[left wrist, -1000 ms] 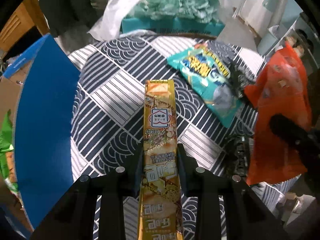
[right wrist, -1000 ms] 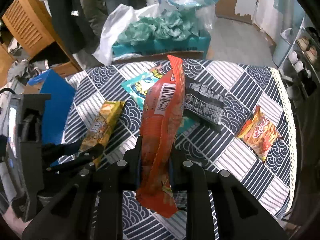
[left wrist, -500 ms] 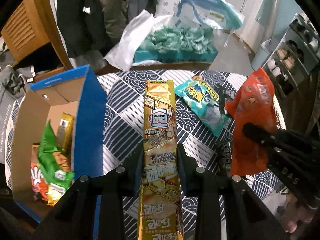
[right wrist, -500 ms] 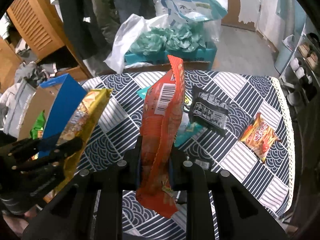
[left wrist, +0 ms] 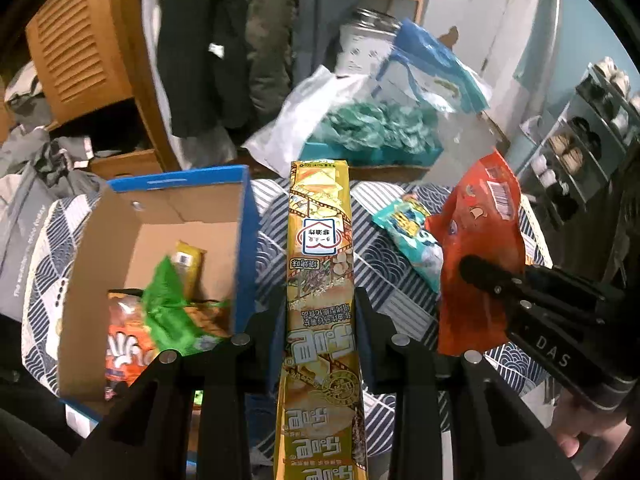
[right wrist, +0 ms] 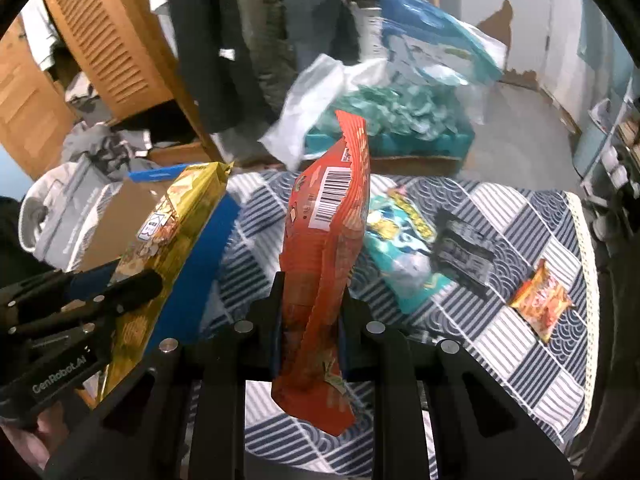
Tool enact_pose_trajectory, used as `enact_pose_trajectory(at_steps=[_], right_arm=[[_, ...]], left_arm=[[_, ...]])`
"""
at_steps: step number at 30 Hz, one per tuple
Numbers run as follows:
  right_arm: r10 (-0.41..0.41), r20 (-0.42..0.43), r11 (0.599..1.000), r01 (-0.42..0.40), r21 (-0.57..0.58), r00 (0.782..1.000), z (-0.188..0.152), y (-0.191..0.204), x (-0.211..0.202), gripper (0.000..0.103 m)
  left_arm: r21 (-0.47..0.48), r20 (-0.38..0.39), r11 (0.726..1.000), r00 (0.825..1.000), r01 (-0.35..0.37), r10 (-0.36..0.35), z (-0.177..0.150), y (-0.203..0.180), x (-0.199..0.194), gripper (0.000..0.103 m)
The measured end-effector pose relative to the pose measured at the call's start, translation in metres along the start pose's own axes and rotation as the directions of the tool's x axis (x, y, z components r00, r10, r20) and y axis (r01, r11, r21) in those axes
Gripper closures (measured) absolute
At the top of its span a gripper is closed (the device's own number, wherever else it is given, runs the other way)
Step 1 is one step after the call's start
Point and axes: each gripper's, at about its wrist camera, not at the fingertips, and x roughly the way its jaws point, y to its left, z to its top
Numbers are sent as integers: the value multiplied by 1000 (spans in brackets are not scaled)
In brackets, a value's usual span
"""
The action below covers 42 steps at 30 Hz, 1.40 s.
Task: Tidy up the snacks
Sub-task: 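Carry the wafer bar and red bag over the cardboard box with both tools, then lower both snacks into the box and open both tools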
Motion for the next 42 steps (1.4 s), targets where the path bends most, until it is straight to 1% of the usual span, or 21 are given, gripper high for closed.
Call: enact_pose_trajectory(at_steps=[5, 13, 16, 23, 26, 30, 35, 42], right_arm=[[31, 5, 999, -30, -34, 1000, 8, 26, 2, 85], [74, 0, 994, -73, -81, 997, 19, 65, 11, 85], [91, -4, 990, -91, -107, 996, 24, 86, 15, 85], [124, -30, 977, -128, -170, 992, 31, 132, 31, 85], [131, -46, 973, -137, -188, 990, 34, 148, 41, 85], [128, -61, 969, -138, -207, 990, 38, 164, 54, 85], [128, -84, 968, -143, -208, 988, 43, 178, 69, 85], [111, -109, 962, -134, -240, 988, 43, 195, 86, 84]], left_arm=[[-52, 18, 999, 1000, 6, -5, -1, 28, -13, 72], [-128, 51, 992, 998, -20, 27, -2, 76, -28, 72], [-168, 48, 985, 998, -28, 37, -4, 96, -28, 72], [-244, 24, 968, 997, -59, 67, -13, 138, -19, 72], [-272, -2, 959, 997, -78, 81, -16, 154, -10, 72], [-317, -41, 945, 997, -82, 73, -19, 173, 4, 72], [-334, -62, 937, 995, -99, 83, -21, 185, 14, 72], [-353, -98, 927, 990, -130, 101, -24, 195, 27, 71]])
